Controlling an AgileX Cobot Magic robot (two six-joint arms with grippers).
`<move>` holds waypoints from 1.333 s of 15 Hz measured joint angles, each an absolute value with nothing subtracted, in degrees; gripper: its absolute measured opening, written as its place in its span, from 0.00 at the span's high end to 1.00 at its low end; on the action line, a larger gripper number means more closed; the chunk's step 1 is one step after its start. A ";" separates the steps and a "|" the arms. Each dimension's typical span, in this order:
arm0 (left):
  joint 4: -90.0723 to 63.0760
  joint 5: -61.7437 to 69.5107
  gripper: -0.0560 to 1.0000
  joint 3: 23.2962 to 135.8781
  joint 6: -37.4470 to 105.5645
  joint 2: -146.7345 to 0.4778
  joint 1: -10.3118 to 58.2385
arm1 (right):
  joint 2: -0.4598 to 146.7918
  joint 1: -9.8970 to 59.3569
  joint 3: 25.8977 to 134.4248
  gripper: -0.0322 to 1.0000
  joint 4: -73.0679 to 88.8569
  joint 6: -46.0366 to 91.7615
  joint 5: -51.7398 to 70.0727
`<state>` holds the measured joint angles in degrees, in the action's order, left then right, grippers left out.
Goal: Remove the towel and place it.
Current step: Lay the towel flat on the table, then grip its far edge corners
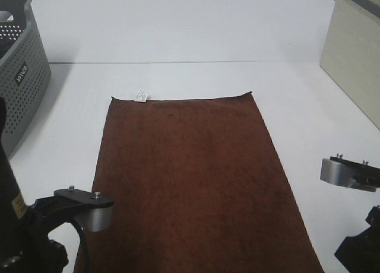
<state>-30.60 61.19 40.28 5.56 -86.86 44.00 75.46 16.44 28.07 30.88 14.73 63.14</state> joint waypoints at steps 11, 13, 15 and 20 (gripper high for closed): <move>-33.23 57.01 0.38 48.47 -2.41 -92.36 50.02 | 76.15 16.33 26.81 0.37 31.17 15.07 62.40; -30.77 58.44 0.25 49.79 -4.47 -92.36 50.02 | 76.15 16.33 26.81 0.21 31.97 16.33 62.34; -27.56 60.10 0.22 51.74 -4.76 -92.36 50.02 | 76.20 16.33 26.93 0.18 32.83 16.84 62.34; -15.81 60.16 0.21 58.67 -4.53 -92.36 43.77 | 76.66 14.95 38.10 0.17 22.00 13.35 57.47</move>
